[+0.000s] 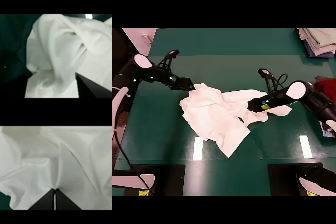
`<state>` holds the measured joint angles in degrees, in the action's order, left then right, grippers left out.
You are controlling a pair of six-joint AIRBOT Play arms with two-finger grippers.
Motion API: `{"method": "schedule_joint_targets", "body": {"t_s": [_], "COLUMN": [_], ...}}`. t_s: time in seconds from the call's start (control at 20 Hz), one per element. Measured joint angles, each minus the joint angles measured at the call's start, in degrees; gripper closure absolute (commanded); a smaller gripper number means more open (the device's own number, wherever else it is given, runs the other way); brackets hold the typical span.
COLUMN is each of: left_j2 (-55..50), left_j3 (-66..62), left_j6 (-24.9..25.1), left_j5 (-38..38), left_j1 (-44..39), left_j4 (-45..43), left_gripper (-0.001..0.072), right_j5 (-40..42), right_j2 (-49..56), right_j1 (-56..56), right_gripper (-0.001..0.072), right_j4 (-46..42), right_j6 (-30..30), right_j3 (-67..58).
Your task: Fold the shirts.
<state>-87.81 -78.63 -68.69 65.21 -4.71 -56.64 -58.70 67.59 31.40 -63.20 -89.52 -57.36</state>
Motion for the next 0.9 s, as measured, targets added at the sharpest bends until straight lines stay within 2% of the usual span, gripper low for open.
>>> {"method": "schedule_joint_targets", "body": {"t_s": [0.05,0.1,0.25,0.4,0.9], "left_j2": [-0.87,-1.64,-2.14,1.99,31.52], "left_j3": [0.0,0.0,-1.9,-7.76,-34.77], "left_j6": [0.42,0.72,1.14,0.55,0.0], "left_j5": [-0.44,-0.83,-0.68,1.2,11.34], "left_j1": [-0.5,-1.01,-1.11,0.57,3.74], "left_j4": [0.63,1.16,1.22,-0.37,-1.11], "left_gripper": [0.06,0.068,0.0681,0.068,0.068], "right_j5": [0.0,0.0,-0.04,-2.1,-15.3], "right_j2": [-0.28,-0.55,-2.47,-6.97,-21.44], "right_j1": [-0.11,-0.28,-1.99,-5.92,-18.4], "right_gripper": [0.0701,0.0701,0.0701,0.0701,0.0701], "right_j4": [0.0,0.02,0.04,-0.98,-4.04], "right_j6": [0.0,0.0,0.0,0.0,-0.02], "right_j3": [0.0,0.0,-0.33,-4.0,-36.74]}}
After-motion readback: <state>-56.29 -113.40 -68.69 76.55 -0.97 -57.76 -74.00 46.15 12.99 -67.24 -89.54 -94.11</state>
